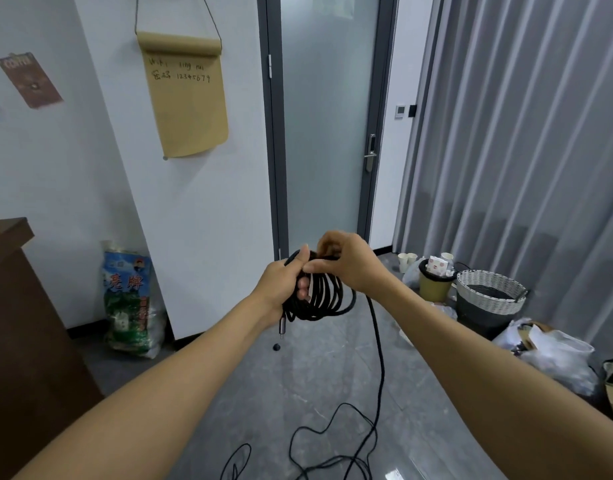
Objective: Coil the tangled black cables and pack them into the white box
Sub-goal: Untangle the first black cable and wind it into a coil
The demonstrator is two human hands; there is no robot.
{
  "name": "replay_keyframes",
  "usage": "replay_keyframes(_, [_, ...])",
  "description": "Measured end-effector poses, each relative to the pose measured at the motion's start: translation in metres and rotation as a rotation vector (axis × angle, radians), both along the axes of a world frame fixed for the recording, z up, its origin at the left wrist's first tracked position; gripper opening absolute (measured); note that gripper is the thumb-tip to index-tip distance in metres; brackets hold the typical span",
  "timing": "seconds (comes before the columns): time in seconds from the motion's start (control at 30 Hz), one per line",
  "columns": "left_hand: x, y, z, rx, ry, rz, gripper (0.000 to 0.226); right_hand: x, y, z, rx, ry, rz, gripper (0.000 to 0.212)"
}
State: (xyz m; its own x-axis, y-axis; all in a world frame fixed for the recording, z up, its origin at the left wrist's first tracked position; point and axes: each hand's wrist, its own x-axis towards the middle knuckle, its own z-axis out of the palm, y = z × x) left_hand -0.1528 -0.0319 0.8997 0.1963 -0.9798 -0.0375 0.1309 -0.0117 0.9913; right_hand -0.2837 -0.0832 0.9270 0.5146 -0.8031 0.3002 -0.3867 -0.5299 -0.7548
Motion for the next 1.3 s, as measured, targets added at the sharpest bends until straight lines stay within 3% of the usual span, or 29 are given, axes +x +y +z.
replay_keyframes(0.1, [0.006, 0.0, 0.004, -0.025, 0.155, 0.052, 0.042, -0.012, -0.005, -0.019, 0.077, 0.047, -0.101, 0.055])
replay_keyframes(0.17, [0.009, 0.001, 0.005, -0.06, 0.24, 0.041, 0.042, -0.017, -0.002, -0.033, 0.231, 0.007, -0.11, 0.059])
replay_keyframes(0.23, [0.008, 0.004, 0.005, -0.095, 0.363, -0.019, 0.038, -0.016, 0.004, -0.039, 0.351, -0.061, -0.099, 0.047])
replay_keyframes(0.37, [0.001, 0.005, 0.0, -0.137, 0.609, -0.157, 0.033, -0.011, 0.011, -0.029, 0.395, -0.239, -0.004, 0.013])
replay_keyframes(0.5, [0.005, 0.005, -0.007, -0.139, 0.769, -0.287, 0.037, -0.007, 0.013, -0.017, 0.546, -0.373, 0.134, 0.018])
replay_keyframes(0.6, [0.009, 0.006, -0.003, -0.037, 0.65, -0.308, 0.042, -0.009, 0.015, -0.018, 0.563, -0.349, 0.136, 0.01])
replay_keyframes(0.7, [0.004, 0.005, 0.003, 0.056, 0.434, -0.131, 0.046, -0.007, 0.015, -0.019, 0.459, -0.313, 0.05, 0.012])
replay_keyframes(0.9, [-0.01, -0.005, 0.006, -0.004, 0.079, 0.172, 0.032, -0.001, 0.012, -0.026, 0.215, -0.218, -0.146, 0.017])
replay_keyframes(1.0, [-0.007, -0.002, 0.012, 0.068, 0.095, 0.116, 0.038, -0.001, 0.011, -0.03, 0.168, -0.224, -0.176, 0.017])
replay_keyframes(1.2, [-0.008, 0.004, 0.01, 0.071, 0.404, -0.054, 0.037, -0.004, 0.005, -0.037, 0.239, -0.309, -0.116, 0.015])
replay_keyframes(1.3, [-0.008, 0.004, 0.011, 0.044, 0.349, -0.026, 0.042, -0.003, 0.002, -0.034, 0.234, -0.273, -0.076, 0.014])
